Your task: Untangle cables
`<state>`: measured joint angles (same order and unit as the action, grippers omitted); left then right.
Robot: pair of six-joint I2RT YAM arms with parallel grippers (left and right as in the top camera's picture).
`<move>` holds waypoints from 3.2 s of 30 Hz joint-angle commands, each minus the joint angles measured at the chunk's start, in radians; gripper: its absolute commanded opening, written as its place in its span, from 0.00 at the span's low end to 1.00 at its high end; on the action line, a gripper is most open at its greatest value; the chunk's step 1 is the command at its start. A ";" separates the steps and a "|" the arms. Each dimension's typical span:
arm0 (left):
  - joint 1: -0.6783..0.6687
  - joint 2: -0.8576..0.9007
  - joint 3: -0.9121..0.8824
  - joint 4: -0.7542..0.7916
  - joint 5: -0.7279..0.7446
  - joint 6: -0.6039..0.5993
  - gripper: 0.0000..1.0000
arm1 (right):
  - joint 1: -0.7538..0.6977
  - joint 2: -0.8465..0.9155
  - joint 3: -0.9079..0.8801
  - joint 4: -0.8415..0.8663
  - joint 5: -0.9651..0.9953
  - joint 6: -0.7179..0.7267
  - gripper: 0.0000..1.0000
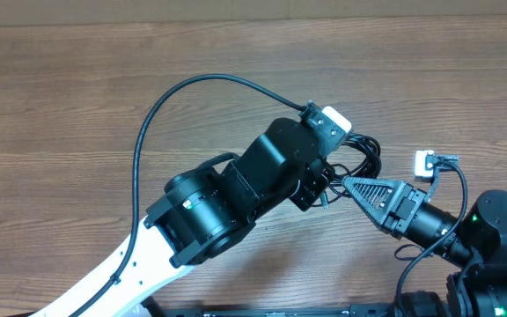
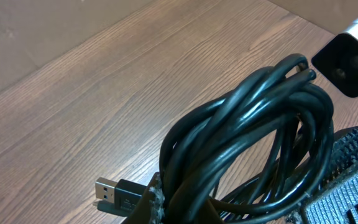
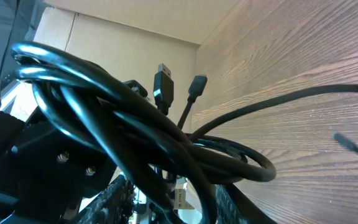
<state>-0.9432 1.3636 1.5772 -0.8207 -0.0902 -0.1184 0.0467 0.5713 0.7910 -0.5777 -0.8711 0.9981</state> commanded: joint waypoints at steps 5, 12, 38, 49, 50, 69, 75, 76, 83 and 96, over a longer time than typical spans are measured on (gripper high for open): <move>-0.010 0.003 0.010 -0.002 -0.006 0.042 0.04 | 0.004 -0.008 0.009 0.000 0.042 0.001 0.39; -0.015 0.003 0.010 -0.016 -0.014 0.071 0.04 | 0.004 -0.008 0.009 0.000 0.044 0.029 0.37; -0.073 0.005 0.010 -0.017 0.009 0.225 0.04 | 0.004 -0.008 0.009 -0.047 0.177 0.057 0.05; -0.072 0.005 0.010 -0.021 -0.311 0.072 0.04 | 0.005 -0.008 0.009 -0.060 0.106 -0.072 0.04; -0.072 0.005 0.010 -0.020 -0.381 0.016 0.04 | 0.005 -0.008 0.009 -0.060 0.082 -0.113 0.04; -0.072 0.005 0.010 -0.013 -0.575 -0.107 0.04 | 0.004 -0.008 0.009 -0.130 -0.106 -0.366 0.37; -0.072 0.005 0.010 -0.001 -0.291 -0.107 0.04 | 0.004 -0.008 0.009 -0.101 0.006 -0.212 0.80; -0.072 0.005 0.010 -0.001 -0.269 -0.107 0.04 | 0.004 -0.008 0.009 -0.087 0.006 -0.206 0.80; -0.072 0.009 0.010 -0.001 -0.196 -0.107 0.04 | 0.004 -0.008 0.009 0.029 0.006 -0.125 0.83; -0.072 0.011 0.010 -0.009 -0.197 -0.107 0.04 | 0.004 -0.008 0.009 0.084 0.007 -0.106 0.75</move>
<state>-1.0187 1.3750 1.5772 -0.8337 -0.2977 -0.2089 0.0483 0.5713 0.7910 -0.5144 -0.8742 0.8875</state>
